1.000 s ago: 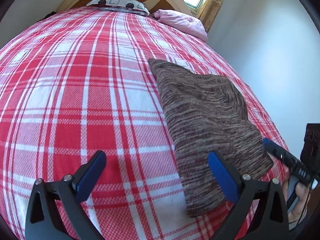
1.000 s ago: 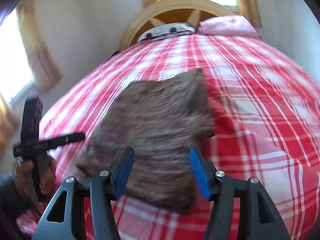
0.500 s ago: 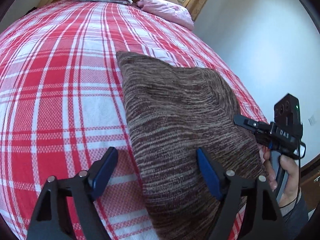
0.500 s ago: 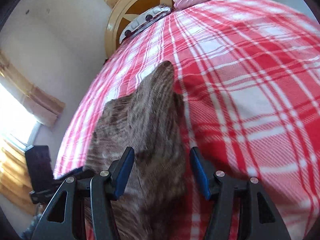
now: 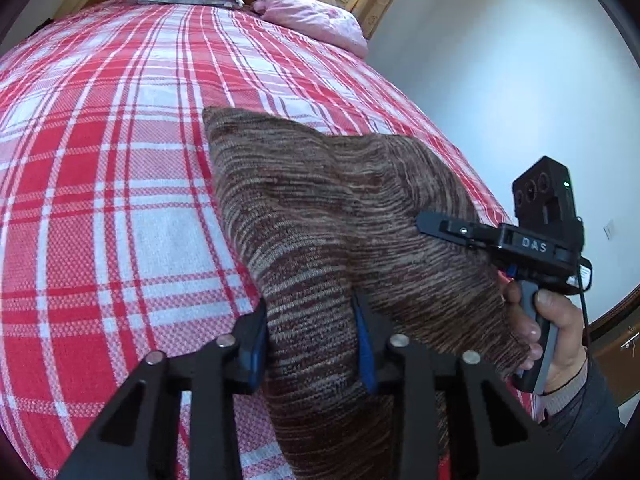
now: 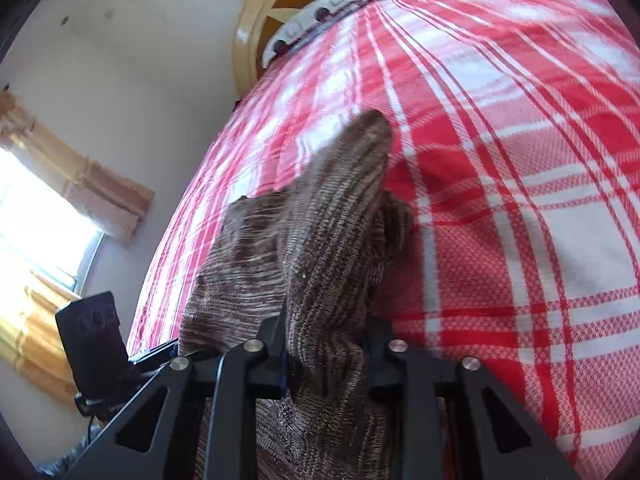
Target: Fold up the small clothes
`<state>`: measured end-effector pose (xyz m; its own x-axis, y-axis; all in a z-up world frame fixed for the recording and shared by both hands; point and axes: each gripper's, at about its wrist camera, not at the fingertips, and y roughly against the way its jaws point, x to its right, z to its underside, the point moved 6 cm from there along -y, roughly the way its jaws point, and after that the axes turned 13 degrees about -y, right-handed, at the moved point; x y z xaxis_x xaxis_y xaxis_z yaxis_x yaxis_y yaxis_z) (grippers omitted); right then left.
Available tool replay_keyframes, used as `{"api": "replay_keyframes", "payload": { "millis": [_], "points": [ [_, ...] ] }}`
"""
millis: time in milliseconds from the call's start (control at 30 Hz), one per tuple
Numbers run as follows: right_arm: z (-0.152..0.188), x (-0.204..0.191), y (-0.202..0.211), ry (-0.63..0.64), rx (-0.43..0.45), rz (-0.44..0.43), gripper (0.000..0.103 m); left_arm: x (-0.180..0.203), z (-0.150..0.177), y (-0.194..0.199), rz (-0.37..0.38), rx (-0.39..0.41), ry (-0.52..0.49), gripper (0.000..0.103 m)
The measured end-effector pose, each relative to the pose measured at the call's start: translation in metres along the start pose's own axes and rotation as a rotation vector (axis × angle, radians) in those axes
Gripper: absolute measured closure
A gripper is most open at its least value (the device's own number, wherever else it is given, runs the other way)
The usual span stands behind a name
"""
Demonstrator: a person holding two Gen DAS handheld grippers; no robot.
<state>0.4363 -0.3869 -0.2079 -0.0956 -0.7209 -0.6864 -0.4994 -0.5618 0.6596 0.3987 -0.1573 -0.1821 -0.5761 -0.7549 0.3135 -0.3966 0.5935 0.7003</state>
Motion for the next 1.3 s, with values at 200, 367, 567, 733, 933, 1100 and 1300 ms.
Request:
{"api": "replay_keyframes", "payload": {
  "millis": [200,367,567,733,933,1100,1300],
  "points": [
    [0.008,-0.026,0.014,0.045,0.053,-0.049,0.079,0.004,0.000,0.033,0.018,0.054,0.020,0.073],
    [0.020,-0.051,0.013,0.065,0.060,-0.084,0.080,-0.001,0.002,0.068,0.006,0.094,0.027,0.073],
    [0.040,-0.102,0.004,0.107,0.046,-0.155,0.080,-0.014,0.018,0.114,-0.031,0.150,0.039,0.073],
    [0.063,-0.146,-0.014,0.144,0.007,-0.202,0.080,-0.031,0.040,0.150,-0.082,0.172,0.051,0.073],
    [0.099,-0.198,-0.043,0.191,-0.053,-0.256,0.080,-0.060,0.071,0.194,-0.153,0.191,0.072,0.073],
    [0.133,-0.236,-0.069,0.196,-0.094,-0.293,0.080,-0.087,0.089,0.228,-0.217,0.202,0.068,0.073],
    [0.159,-0.265,-0.095,0.168,-0.122,-0.320,0.080,-0.127,0.115,0.250,-0.235,0.190,0.112,0.073]
  ]
}}
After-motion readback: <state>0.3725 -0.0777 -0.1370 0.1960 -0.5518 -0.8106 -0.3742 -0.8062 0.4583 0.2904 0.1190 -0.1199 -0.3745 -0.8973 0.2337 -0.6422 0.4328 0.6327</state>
